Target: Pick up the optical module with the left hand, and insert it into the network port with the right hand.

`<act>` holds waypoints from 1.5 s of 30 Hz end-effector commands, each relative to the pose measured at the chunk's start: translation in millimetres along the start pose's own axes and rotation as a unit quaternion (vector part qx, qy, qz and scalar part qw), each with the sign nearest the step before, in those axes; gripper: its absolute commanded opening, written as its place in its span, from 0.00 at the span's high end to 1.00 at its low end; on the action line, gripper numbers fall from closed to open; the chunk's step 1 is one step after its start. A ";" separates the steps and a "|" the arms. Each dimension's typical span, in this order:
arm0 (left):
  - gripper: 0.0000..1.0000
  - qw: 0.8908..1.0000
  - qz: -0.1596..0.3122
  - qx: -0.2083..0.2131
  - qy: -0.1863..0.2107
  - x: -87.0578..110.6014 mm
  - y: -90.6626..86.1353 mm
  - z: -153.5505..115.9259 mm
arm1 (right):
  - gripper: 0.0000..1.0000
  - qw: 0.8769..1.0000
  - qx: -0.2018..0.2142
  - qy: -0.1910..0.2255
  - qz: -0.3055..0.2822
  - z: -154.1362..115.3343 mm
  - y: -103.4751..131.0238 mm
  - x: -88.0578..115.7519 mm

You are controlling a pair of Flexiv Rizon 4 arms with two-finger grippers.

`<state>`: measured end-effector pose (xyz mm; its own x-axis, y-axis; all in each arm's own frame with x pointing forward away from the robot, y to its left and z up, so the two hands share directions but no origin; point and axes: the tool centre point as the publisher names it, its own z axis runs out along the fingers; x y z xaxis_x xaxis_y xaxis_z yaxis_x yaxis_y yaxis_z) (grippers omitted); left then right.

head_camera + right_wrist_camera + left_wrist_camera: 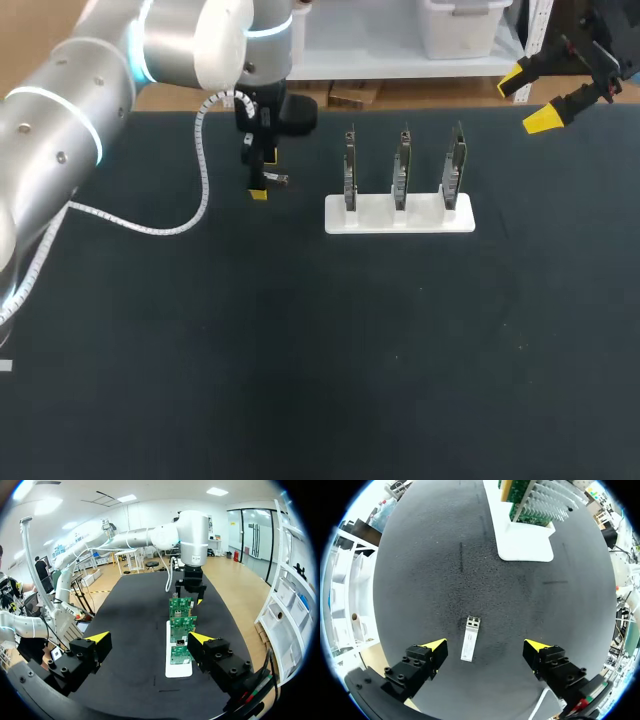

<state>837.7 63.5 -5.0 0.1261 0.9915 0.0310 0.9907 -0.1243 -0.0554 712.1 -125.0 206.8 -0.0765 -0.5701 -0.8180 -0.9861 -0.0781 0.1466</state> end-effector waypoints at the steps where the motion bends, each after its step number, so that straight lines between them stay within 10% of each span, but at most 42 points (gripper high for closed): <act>1: 0.07 0.999 0.003 0.033 0.000 0.3 12.2 4.0 | 0.00 1.000 0.002 0.000 -0.001 0.5 1.7 0.4; 6: 0.99 0.999 0.007 0.041 -0.004 2.5 12.6 10.8 | 0.00 1.000 0.002 0.000 -0.001 0.5 1.7 0.4; 26: 1.00 0.999 -0.013 0.030 -0.009 3.4 9.9 0.1 | 0.00 1.000 0.002 0.000 -0.001 0.5 1.7 0.4; 45: 1.00 0.953 -0.038 -0.072 -0.292 -29.5 -35.6 -114.3 | 0.00 1.000 0.002 0.000 -0.001 0.5 1.7 0.4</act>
<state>835.9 24.2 99.9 0.0337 0.8896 -0.4554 0.9946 -0.0744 -0.0718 712.1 -125.1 206.8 -0.0765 -0.5701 -0.8180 -0.9861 -0.0781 0.1466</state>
